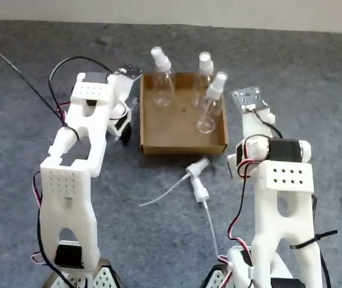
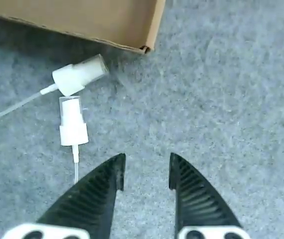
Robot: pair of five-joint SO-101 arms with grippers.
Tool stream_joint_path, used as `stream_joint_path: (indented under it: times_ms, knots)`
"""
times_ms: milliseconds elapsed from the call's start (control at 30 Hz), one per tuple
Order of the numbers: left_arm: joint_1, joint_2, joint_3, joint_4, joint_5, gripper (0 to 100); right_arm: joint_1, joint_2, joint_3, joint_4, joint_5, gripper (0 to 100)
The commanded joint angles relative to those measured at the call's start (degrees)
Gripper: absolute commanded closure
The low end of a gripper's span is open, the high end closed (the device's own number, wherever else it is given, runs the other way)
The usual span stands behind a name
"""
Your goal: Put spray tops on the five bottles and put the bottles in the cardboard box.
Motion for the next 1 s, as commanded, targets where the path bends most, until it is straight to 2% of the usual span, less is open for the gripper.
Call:
stream_joint_path:
  times_ms: [0, 100, 233, 367, 600, 767, 967]
  knots:
    - [-0.75, -0.40, -1.80, 8.18, -2.37, 98, -0.48, -2.24, -0.22, -1.10, 0.18, 89.9]
    - [-1.89, -1.98, -1.10, 10.29, -2.90, 99, -3.30, -2.24, 0.40, -0.66, 0.18, 89.9]
    - [-2.59, -10.15, 7.43, 8.62, -3.16, 99, -10.42, -2.24, 3.12, -0.92, -0.88, 89.9]
    - [-1.89, -23.16, 24.92, 2.02, -5.54, 99, -16.22, -2.15, 3.56, -2.24, -5.01, 89.6]
    - [-1.63, -48.31, 54.37, -9.14, -7.74, 99, -21.49, -2.07, 6.73, -6.81, -7.82, 79.5]
    - [-1.71, -62.20, 62.20, -9.41, -7.74, 99, -26.68, 2.95, 10.24, -12.62, -12.22, 79.5]
    - [-3.56, -72.75, 66.51, -9.41, -7.82, 99, -26.59, 17.27, 8.31, -17.19, -15.21, 79.6]
